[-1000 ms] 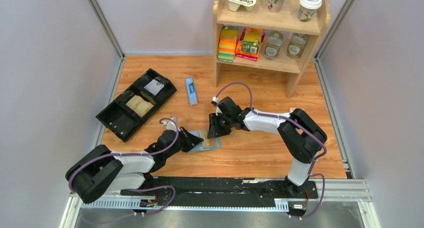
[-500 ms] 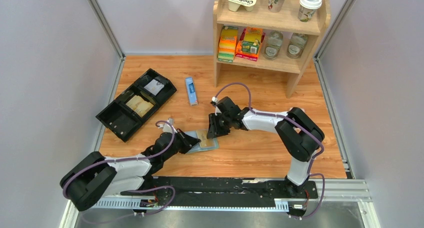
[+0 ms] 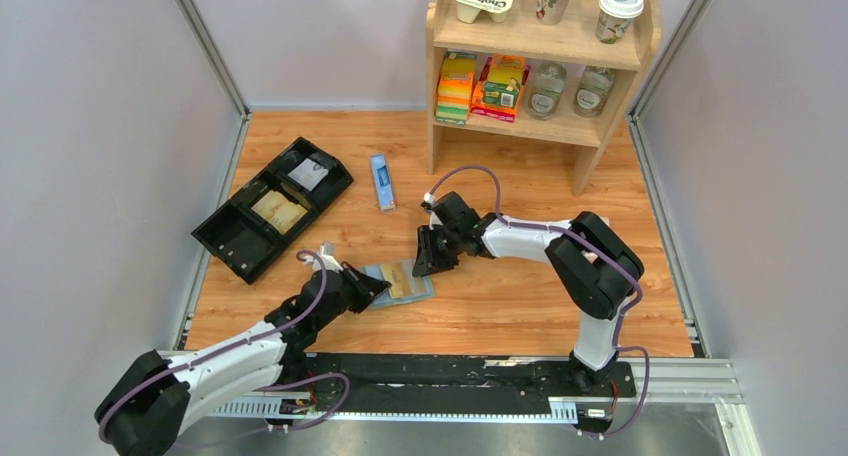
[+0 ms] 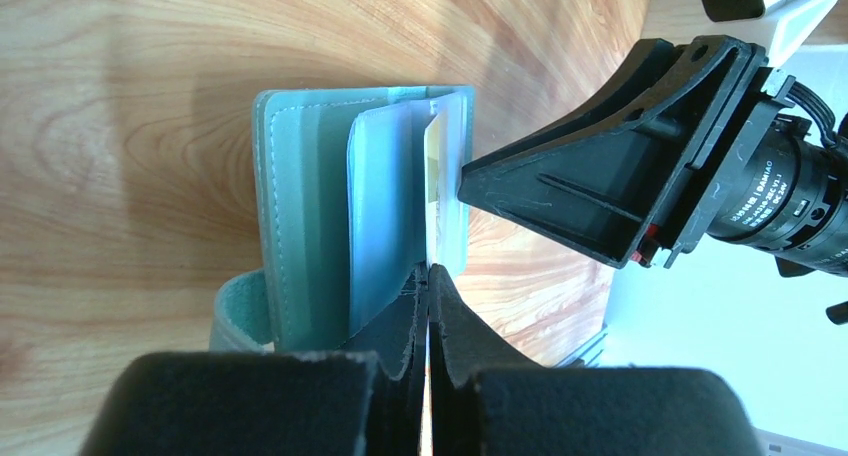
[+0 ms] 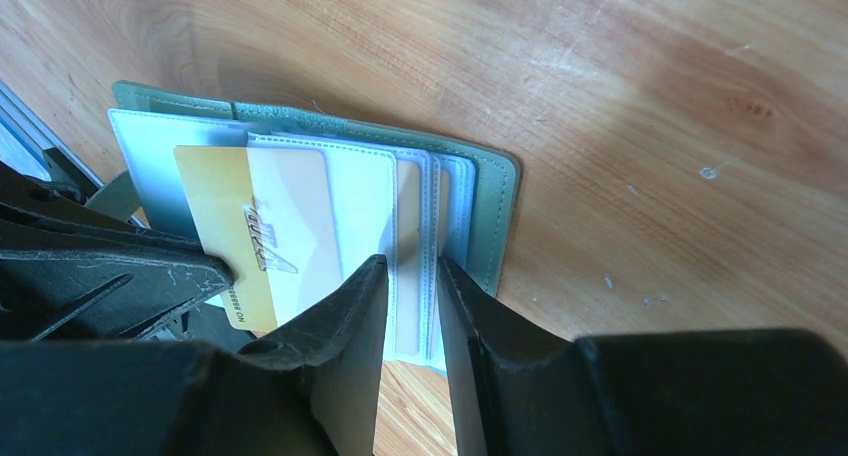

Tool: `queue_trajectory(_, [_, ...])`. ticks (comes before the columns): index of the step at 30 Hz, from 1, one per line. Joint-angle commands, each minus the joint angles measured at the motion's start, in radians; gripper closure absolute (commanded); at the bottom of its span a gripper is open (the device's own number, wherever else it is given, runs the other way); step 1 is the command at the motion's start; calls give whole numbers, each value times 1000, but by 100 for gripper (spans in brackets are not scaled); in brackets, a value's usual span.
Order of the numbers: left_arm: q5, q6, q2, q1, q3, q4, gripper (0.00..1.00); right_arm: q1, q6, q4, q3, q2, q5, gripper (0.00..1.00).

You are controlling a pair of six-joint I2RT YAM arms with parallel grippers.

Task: Take the credit cards out of the card holder
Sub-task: Remove the credit card from the card holder, then place the credit card in the storage box.

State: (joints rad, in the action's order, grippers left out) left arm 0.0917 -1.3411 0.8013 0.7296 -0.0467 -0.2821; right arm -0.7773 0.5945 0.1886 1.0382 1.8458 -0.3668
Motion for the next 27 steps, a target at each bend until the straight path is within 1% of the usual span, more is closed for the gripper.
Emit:
queue_trajectory(1, [29,-23,-59,-2,79,116,100,6,-41,104,-20,53,100,66])
queue_trajectory(4, [36,-10,-60,-2,79,116,100,4,-51,101,-14,29,83,63])
queue_trajectory(7, [34,5,-33,-2,74,94,100,6,-61,101,-1,-16,65,59])
queue_trajectory(9, [33,11,-13,-1,73,74,100,4,-70,89,2,-48,45,58])
queue_trajectory(14, [17,34,47,-1,61,38,100,3,-84,55,17,-108,-6,58])
queue_trajectory(17, [11,40,75,-2,56,14,100,-5,-82,12,20,-132,-49,60])
queue_trajectory(21, [10,40,96,-2,56,-5,100,-20,-70,-15,45,-109,-87,63])
queue_trajectory(27, [11,42,95,-2,56,-11,100,-22,-26,-87,33,-4,-139,65])
